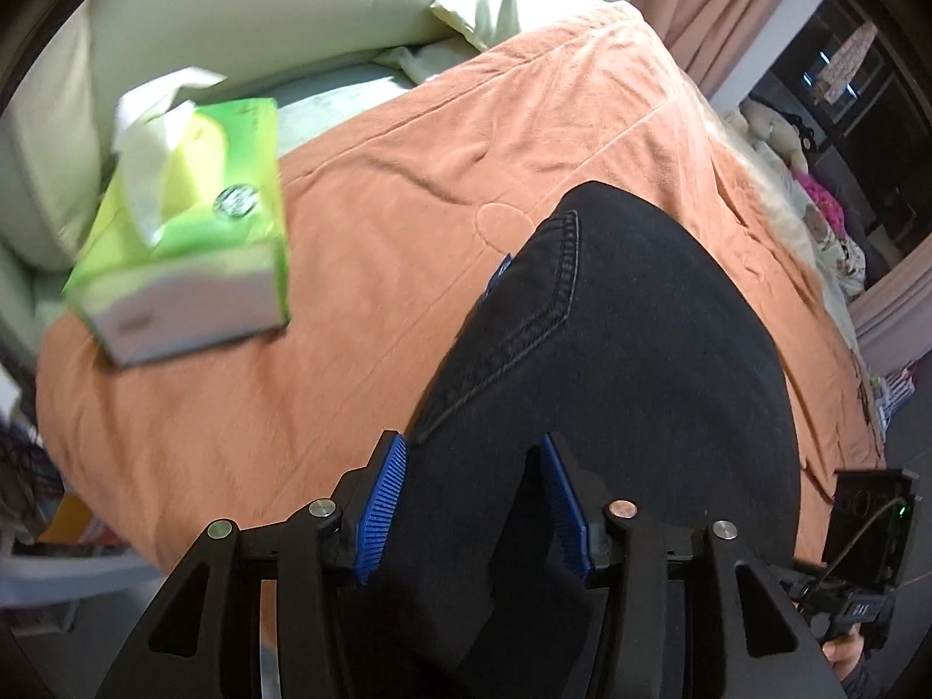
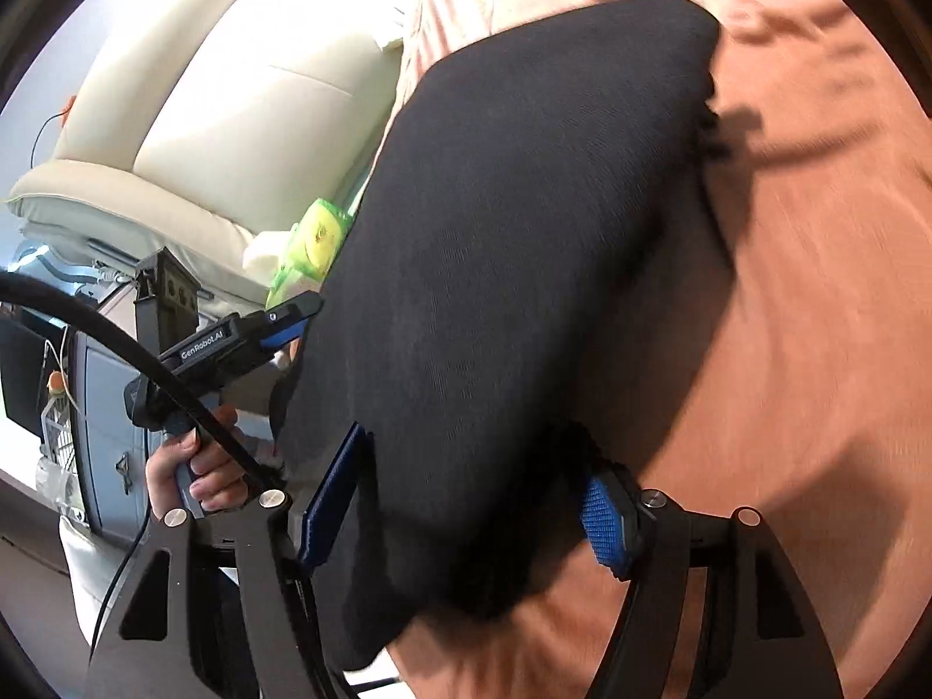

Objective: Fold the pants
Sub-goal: 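Lower the jeans stack onto the bed beside the tissue box with both tools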

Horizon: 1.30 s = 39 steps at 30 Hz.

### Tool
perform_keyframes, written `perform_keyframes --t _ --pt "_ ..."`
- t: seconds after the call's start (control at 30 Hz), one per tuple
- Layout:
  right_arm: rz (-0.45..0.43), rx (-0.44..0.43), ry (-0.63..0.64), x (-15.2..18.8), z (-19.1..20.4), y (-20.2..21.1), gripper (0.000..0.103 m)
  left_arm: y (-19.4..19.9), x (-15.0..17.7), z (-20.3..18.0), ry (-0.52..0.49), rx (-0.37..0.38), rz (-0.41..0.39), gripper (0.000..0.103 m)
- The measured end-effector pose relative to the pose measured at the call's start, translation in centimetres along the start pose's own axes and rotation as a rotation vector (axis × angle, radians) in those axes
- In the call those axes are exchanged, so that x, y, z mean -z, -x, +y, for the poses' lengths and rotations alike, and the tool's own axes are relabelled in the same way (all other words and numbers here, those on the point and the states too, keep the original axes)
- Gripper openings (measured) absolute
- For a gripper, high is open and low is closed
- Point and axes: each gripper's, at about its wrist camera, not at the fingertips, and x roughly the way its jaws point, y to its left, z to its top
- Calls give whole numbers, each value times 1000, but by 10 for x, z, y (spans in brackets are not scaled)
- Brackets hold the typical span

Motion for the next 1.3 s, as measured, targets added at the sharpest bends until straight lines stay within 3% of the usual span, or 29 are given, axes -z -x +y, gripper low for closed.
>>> perform_keyframes --t 0.17,0.23,0.27,0.43,0.67,0.8,1.03,1.3 --pt "-4 -24 -20 29 0 16 48 13 16 1 12 -20 -22 52" --pt "31 -127 -112 36 -6 16 42 21 20 -2 19 -16 -37 52" --pt "35 -135 -129 38 -7 20 42 25 22 -4 19 -17 -44 52" --pt "41 54 -11 52 8 54 42 47 34 -17 20 -3 -69 52" --pt "-72 166 216 34 39 107 42 56 46 -31 30 -7 -104 54" --pt "-118 217 304 20 73 98 42 51 56 -42 26 -38 -115 54" --pt "-180 290 455 2 83 91 42 49 69 -65 46 -81 -170 54" --pt "-178 308 581 3 95 57 42 39 86 -97 94 -122 -240 55"
